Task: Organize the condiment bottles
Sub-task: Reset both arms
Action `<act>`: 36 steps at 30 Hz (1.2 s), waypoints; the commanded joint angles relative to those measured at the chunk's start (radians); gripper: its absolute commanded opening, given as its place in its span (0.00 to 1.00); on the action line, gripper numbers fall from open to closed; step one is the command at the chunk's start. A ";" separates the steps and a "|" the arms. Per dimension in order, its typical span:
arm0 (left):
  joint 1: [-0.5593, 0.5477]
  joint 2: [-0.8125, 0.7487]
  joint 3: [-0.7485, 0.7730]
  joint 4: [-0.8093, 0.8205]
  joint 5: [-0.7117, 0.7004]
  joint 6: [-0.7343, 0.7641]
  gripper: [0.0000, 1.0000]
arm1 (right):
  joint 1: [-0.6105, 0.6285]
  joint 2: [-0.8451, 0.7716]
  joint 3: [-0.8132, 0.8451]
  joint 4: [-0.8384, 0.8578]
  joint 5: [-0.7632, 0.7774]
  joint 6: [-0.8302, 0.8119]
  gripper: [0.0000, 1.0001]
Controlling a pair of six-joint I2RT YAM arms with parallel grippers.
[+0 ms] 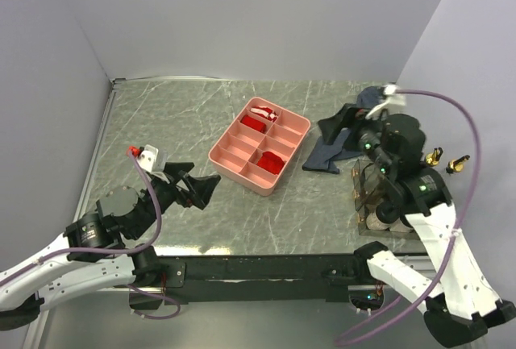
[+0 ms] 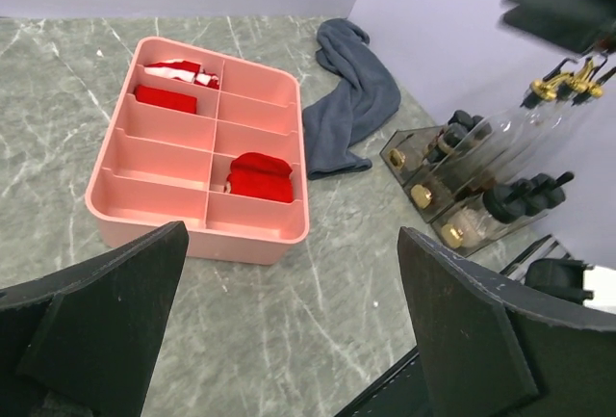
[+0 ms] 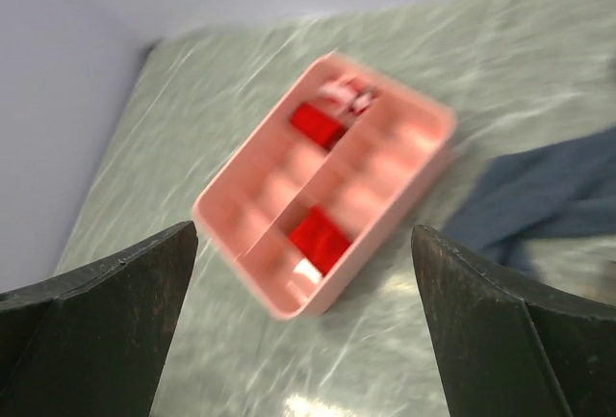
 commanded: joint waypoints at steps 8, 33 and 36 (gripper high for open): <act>-0.004 0.057 0.031 0.070 0.012 -0.114 0.97 | 0.272 -0.097 -0.248 0.209 -0.157 0.040 1.00; -0.004 0.040 0.010 0.087 0.051 -0.115 0.97 | 0.276 -0.203 -0.346 0.265 -0.176 0.043 1.00; -0.004 0.029 0.004 0.101 0.055 -0.109 0.97 | 0.276 -0.198 -0.342 0.263 -0.176 0.043 1.00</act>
